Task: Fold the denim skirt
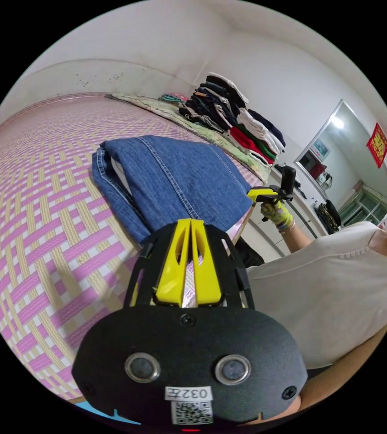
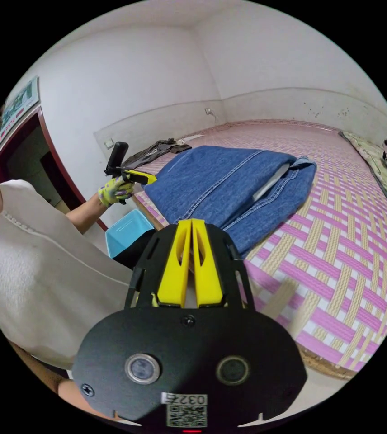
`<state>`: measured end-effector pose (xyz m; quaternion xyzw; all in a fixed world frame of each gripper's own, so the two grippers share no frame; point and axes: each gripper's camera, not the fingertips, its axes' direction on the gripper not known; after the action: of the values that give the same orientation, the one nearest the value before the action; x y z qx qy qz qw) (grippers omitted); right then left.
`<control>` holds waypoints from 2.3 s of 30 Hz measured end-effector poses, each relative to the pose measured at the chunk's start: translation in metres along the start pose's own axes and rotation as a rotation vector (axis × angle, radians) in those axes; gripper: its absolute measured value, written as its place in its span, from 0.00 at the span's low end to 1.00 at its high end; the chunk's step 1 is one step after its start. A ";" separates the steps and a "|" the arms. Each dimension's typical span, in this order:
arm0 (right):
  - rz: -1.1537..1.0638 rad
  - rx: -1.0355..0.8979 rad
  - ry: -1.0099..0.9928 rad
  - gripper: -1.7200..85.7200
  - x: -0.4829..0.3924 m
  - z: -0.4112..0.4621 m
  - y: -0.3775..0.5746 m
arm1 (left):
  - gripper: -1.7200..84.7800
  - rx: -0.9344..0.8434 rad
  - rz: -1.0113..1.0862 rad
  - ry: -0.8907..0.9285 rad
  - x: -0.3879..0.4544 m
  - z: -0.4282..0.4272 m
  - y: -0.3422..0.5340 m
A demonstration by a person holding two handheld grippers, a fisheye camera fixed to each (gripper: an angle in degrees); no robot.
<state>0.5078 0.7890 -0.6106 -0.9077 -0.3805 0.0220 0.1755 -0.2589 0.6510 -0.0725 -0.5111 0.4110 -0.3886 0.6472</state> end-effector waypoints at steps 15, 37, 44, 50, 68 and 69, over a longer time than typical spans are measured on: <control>0.171 -0.092 0.127 0.02 0.050 -0.032 -0.014 | 0.01 0.148 -0.128 0.143 0.018 0.021 -0.045; 0.642 0.023 -0.209 0.17 0.150 -0.068 0.051 | 0.18 -0.011 -0.575 0.484 -0.162 -0.018 -0.181; 0.600 0.026 -0.195 0.16 0.135 -0.032 0.054 | 0.12 0.070 -0.566 0.508 -0.165 0.006 -0.179; 0.562 0.069 -0.110 0.12 0.110 -0.015 0.078 | 0.07 0.150 -0.557 0.444 -0.158 0.016 -0.156; 0.231 0.230 0.023 0.02 0.027 -0.137 0.076 | 0.03 0.224 -0.239 0.775 -0.058 0.066 -0.264; 0.214 0.235 0.045 0.01 0.026 -0.146 0.069 | 0.03 0.227 -0.222 0.779 -0.052 0.069 -0.278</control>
<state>0.5988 0.7181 -0.4946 -0.9165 -0.2726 0.0646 0.2855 -0.2368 0.6733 0.2167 -0.2926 0.5221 -0.6630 0.4496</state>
